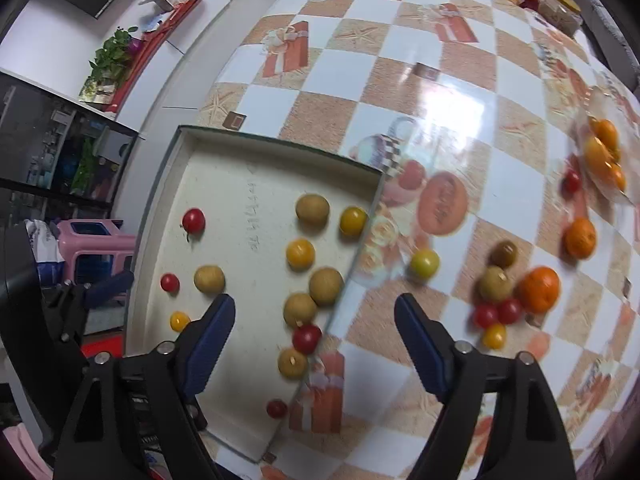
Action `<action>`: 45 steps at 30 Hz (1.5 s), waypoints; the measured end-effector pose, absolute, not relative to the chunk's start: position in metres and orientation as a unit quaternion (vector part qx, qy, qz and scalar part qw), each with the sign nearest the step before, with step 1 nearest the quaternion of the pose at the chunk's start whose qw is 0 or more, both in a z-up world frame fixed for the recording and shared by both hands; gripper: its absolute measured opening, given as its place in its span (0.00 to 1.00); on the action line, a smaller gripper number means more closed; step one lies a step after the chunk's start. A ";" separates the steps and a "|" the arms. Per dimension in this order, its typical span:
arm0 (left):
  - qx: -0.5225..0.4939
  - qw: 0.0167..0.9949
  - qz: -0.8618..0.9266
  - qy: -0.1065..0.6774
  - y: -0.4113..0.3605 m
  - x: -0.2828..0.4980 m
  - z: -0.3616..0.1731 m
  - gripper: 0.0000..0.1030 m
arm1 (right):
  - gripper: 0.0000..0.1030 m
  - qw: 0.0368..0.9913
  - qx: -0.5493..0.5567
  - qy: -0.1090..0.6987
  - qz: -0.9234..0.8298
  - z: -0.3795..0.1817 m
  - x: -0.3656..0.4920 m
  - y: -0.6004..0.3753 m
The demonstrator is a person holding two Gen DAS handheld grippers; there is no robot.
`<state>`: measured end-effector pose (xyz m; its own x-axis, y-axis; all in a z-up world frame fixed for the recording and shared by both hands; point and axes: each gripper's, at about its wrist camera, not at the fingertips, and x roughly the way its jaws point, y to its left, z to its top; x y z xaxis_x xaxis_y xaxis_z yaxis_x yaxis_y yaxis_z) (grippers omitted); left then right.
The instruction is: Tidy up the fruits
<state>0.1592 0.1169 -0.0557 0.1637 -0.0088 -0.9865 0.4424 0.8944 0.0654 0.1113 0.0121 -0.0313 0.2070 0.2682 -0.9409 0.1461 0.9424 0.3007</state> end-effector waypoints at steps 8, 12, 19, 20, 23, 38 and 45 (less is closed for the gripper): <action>0.179 0.730 -0.157 0.640 0.118 0.146 -0.037 1.00 | 1.00 0.766 0.132 0.629 0.012 -0.002 0.074 0.005; 0.185 0.723 -0.166 0.645 0.121 0.138 -0.032 1.00 | 1.00 0.765 0.120 0.633 0.007 0.005 0.065 0.009; 0.195 0.716 -0.174 0.648 0.129 0.129 -0.026 1.00 | 1.00 0.761 0.113 0.639 -0.006 0.013 0.056 0.014; 0.197 0.715 -0.175 0.648 0.131 0.128 -0.026 1.00 | 1.00 0.760 0.110 0.640 -0.008 0.014 0.055 0.015; 0.207 0.714 -0.178 0.645 0.133 0.126 -0.025 1.00 | 1.00 0.757 0.105 0.645 -0.009 0.015 0.054 0.019; 0.220 0.711 -0.198 0.638 0.134 0.124 -0.022 1.00 | 1.00 0.752 0.097 0.652 -0.013 0.019 0.053 0.026; 0.220 0.709 -0.197 0.640 0.137 0.126 -0.024 1.00 | 1.00 0.750 0.095 0.654 -0.015 0.020 0.053 0.029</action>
<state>0.1257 0.1373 -0.0244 0.1034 0.0013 -0.9946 0.5613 0.8255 0.0595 0.0533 0.0290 0.0199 0.1440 0.1027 -0.9842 0.1468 0.9814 0.1239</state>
